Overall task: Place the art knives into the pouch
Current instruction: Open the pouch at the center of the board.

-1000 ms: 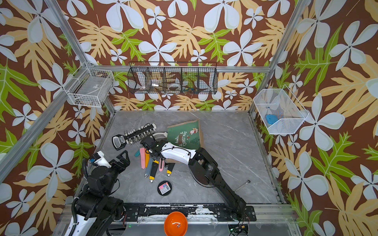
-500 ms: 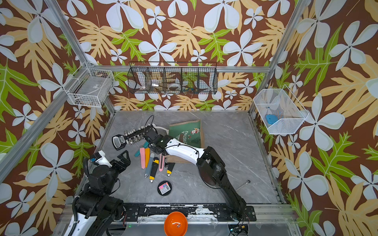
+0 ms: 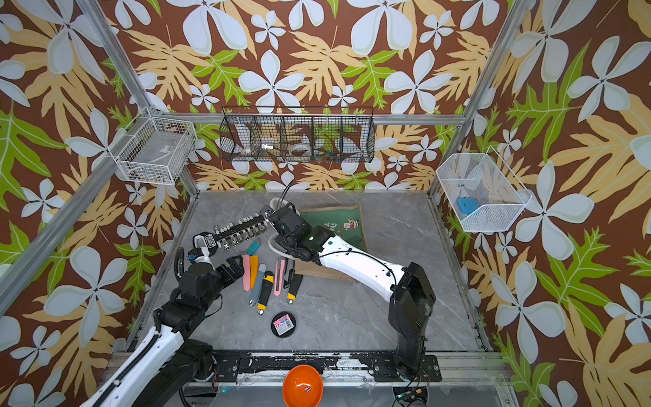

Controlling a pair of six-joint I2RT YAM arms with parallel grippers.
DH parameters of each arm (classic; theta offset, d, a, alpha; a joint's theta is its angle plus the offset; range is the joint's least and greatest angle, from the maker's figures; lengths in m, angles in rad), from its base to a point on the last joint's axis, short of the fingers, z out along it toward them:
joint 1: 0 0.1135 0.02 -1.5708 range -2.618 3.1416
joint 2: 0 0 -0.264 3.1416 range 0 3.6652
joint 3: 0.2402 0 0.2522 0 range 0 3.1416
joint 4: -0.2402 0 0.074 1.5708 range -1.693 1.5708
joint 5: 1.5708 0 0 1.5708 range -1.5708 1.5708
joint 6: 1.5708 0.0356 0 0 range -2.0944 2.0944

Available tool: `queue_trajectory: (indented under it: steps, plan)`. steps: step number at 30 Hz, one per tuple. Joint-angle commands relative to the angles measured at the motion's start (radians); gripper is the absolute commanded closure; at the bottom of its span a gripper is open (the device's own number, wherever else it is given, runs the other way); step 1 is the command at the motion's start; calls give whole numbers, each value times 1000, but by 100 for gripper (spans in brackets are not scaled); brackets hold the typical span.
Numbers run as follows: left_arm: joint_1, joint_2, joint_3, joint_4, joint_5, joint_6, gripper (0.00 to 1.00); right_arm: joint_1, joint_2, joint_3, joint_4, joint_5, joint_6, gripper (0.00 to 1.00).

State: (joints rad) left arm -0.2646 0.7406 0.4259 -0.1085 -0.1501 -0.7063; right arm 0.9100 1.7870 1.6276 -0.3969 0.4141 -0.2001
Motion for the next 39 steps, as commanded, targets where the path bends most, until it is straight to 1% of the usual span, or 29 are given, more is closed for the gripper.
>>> queue_trajectory:
  steps: [1, 7, 14, 22, 25, 29, 32, 33, 35, 39]
  plan:
    - [1, 85, 35, 147, 113, 17, 0, -2, -54, -40, 65, -1, -45, 100]
    - [-2, 216, 61, 267, 235, -26, 0, -3, -123, -68, 100, 38, -77, 100]
    - [-22, 345, 106, 330, 300, -24, 2, -3, -186, -107, 157, 61, -97, 100]
    - [-50, 525, 172, 397, 386, -35, 3, -3, -264, -182, 216, 37, -87, 100]
    - [-60, 600, 198, 464, 443, -72, 4, -3, -285, -206, 231, 30, -90, 100]
    - [-80, 704, 272, 474, 514, -81, 6, -3, -314, -250, 275, 40, -99, 100]
    - [-91, 768, 304, 474, 514, -81, 6, -3, -326, -260, 287, 34, -102, 100]
    - [-93, 785, 315, 509, 540, -109, 8, -3, -329, -263, 292, 34, -101, 100]
    - [-97, 832, 346, 516, 555, -116, 11, -3, -337, -272, 304, 31, -101, 100]
    - [-103, 916, 401, 515, 567, -120, 11, -3, -349, -288, 321, 23, -98, 100]
